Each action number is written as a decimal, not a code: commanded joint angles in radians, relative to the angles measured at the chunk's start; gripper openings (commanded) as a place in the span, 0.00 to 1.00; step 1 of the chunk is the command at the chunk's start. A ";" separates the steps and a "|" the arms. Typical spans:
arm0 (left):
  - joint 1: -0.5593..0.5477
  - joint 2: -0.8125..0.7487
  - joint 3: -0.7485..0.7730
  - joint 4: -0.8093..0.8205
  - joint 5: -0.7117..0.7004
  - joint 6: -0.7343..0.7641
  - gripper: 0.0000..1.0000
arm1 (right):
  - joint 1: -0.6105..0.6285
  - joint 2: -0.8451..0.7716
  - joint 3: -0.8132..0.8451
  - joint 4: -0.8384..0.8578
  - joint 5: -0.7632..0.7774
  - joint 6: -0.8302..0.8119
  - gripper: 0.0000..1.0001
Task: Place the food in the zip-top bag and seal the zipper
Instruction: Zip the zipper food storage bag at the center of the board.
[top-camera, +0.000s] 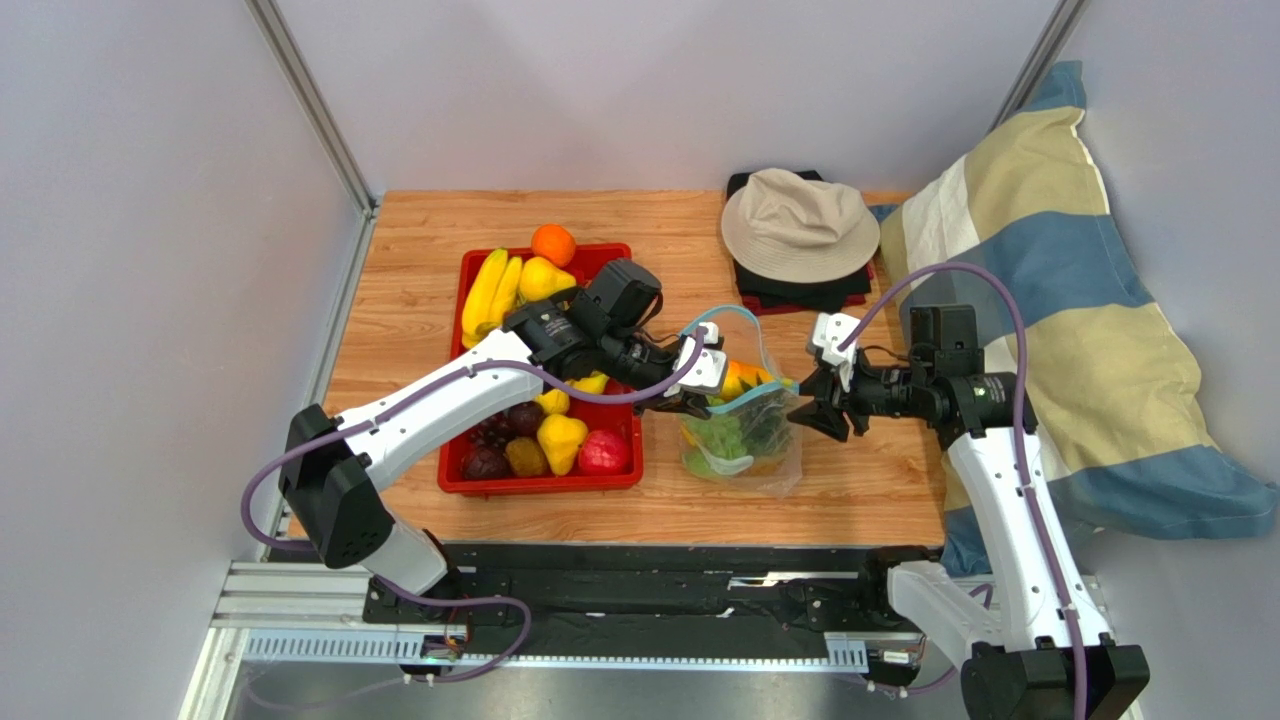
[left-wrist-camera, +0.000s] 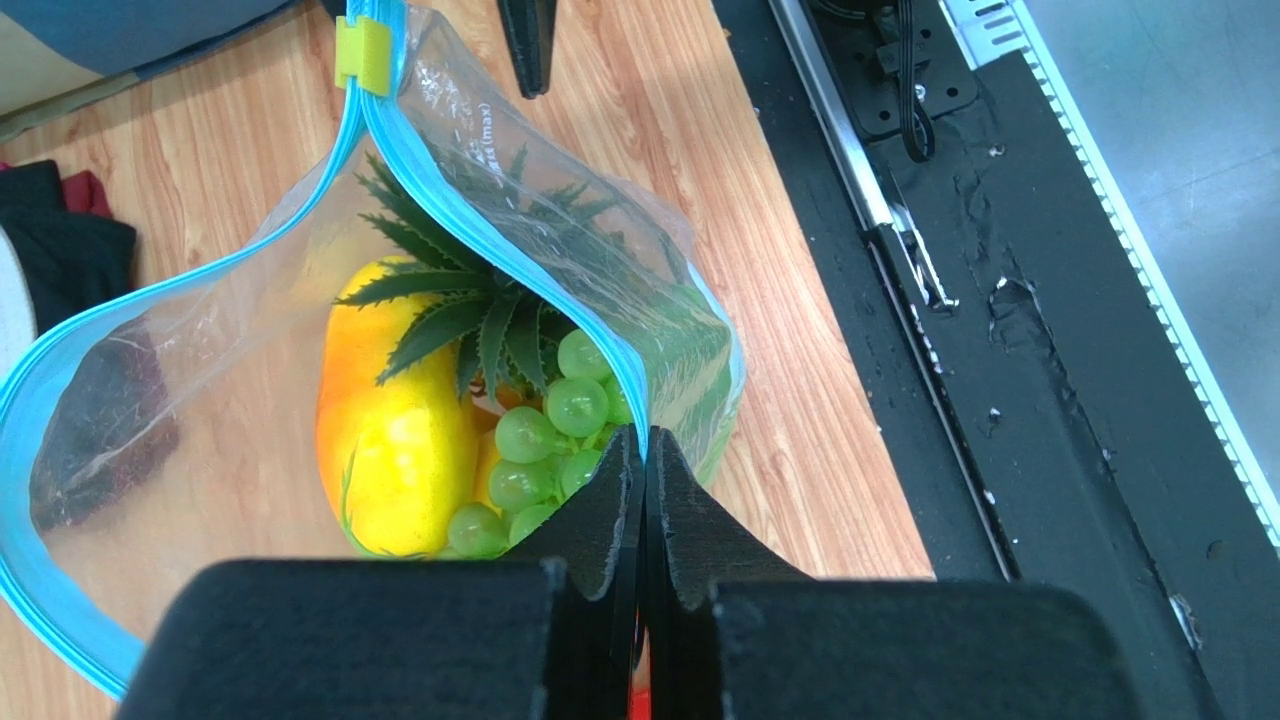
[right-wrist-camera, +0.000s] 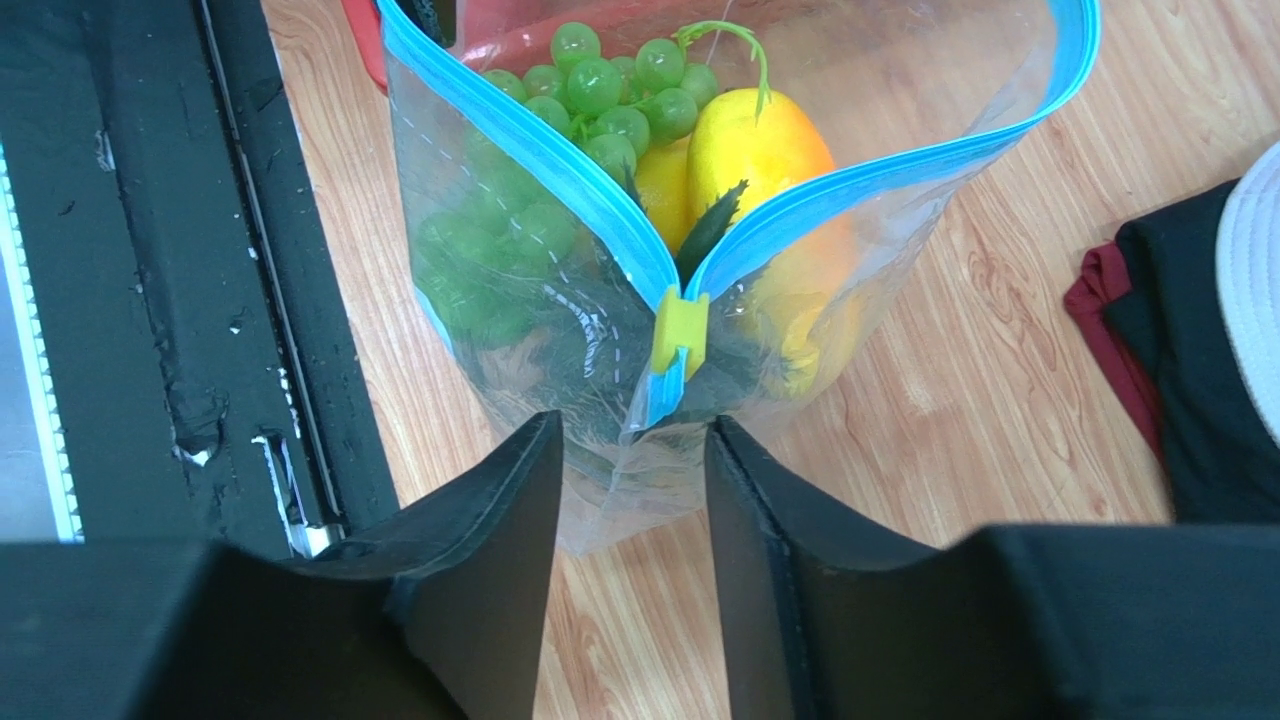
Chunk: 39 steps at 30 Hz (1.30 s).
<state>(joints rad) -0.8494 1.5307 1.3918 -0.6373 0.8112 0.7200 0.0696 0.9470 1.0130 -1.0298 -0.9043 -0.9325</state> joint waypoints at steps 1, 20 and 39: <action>0.004 -0.015 -0.002 0.028 0.051 -0.004 0.00 | -0.001 -0.007 0.007 -0.006 -0.033 0.001 0.40; -0.002 -0.076 -0.045 0.182 0.058 -0.169 0.27 | 0.006 -0.069 -0.039 0.040 -0.034 0.044 0.00; -0.080 0.160 0.249 0.226 0.080 0.016 0.48 | 0.007 -0.143 -0.076 0.086 -0.042 0.018 0.00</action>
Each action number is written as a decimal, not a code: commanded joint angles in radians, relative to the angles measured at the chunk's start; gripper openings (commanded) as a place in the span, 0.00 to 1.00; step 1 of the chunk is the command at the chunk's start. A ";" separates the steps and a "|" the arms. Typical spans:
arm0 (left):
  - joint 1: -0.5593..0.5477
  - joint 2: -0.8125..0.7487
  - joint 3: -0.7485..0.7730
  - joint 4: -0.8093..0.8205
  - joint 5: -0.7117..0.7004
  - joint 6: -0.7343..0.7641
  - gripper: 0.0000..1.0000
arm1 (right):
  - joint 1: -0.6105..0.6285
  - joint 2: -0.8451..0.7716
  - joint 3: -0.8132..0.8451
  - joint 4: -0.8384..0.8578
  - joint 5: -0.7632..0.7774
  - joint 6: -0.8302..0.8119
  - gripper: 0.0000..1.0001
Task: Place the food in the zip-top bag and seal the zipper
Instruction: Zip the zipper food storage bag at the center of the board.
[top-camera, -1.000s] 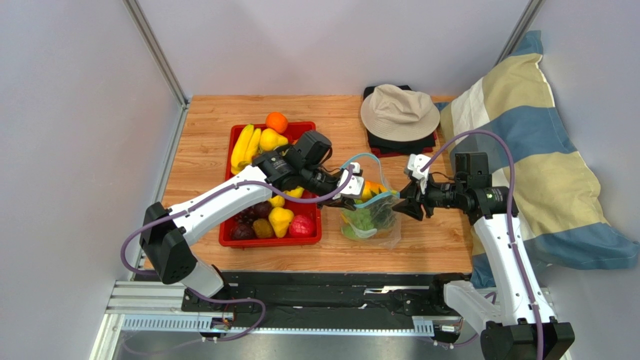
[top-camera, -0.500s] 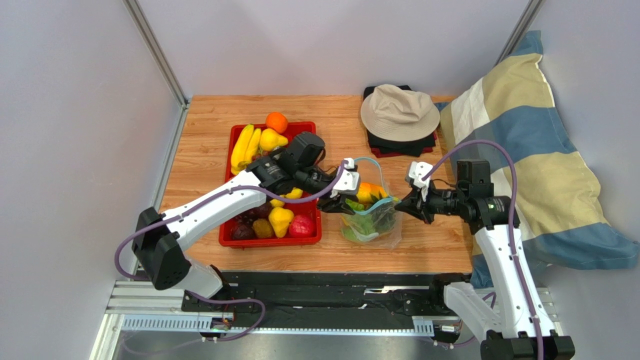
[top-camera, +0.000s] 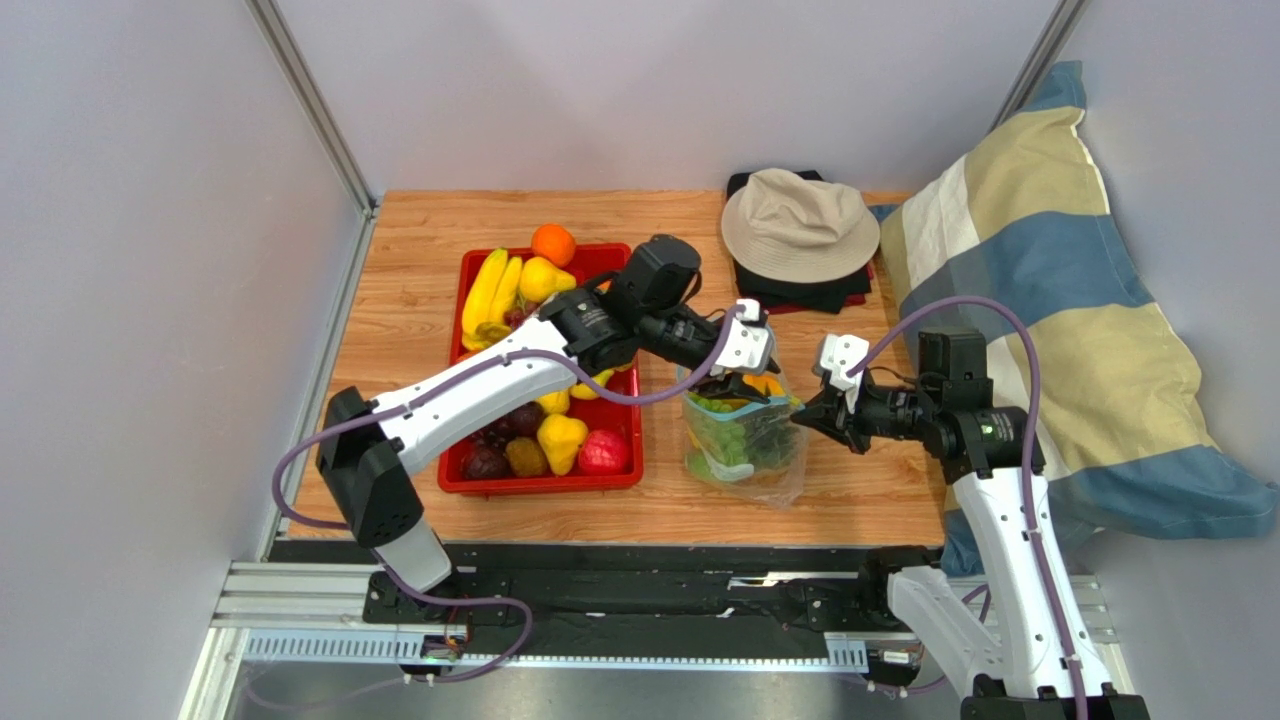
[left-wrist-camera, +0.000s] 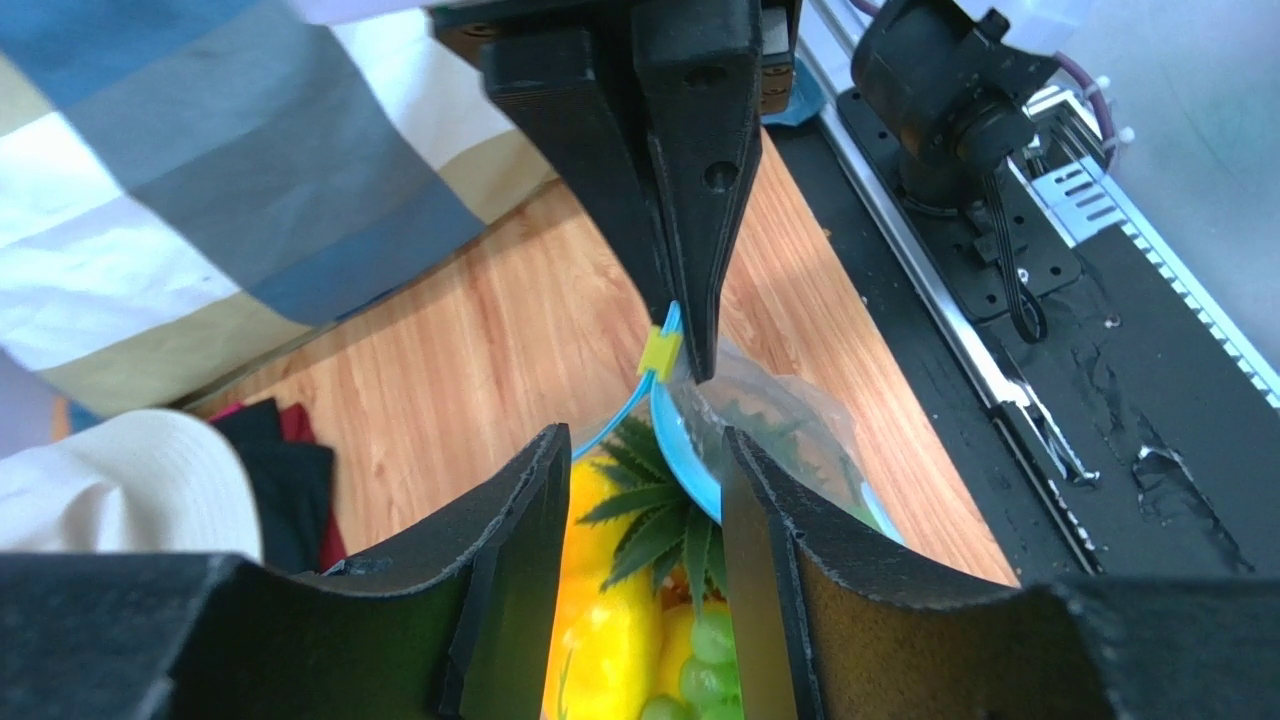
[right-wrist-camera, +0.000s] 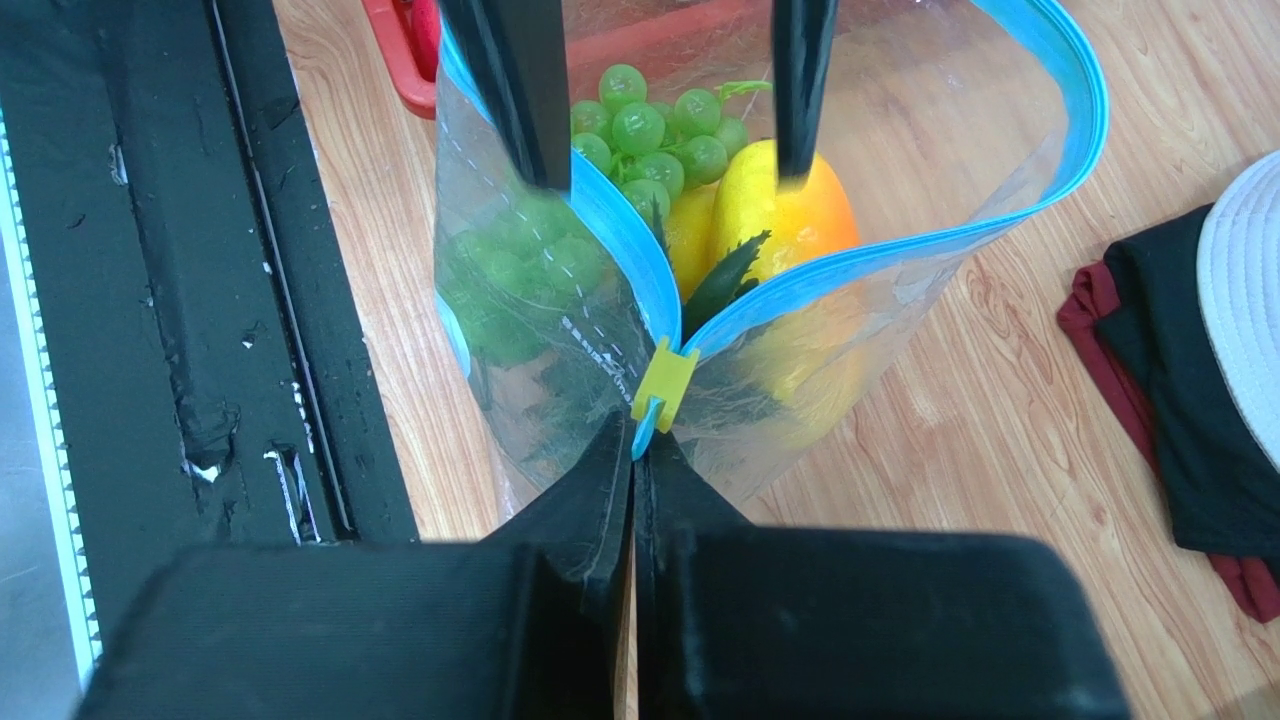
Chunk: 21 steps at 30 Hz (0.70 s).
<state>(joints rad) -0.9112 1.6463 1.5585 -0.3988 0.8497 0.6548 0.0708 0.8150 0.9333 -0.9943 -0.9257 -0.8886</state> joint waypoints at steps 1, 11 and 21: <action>-0.021 0.064 0.090 -0.035 0.038 0.116 0.48 | 0.006 -0.010 0.006 0.052 -0.021 -0.026 0.00; -0.058 0.115 0.106 -0.003 0.034 0.134 0.48 | 0.006 -0.007 0.016 0.039 -0.022 -0.038 0.00; -0.084 0.136 0.110 0.011 0.046 0.106 0.34 | 0.004 -0.004 0.025 0.019 -0.019 -0.056 0.00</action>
<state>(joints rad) -0.9844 1.7752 1.6264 -0.4248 0.8551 0.7601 0.0708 0.8154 0.9318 -0.9909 -0.9257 -0.9047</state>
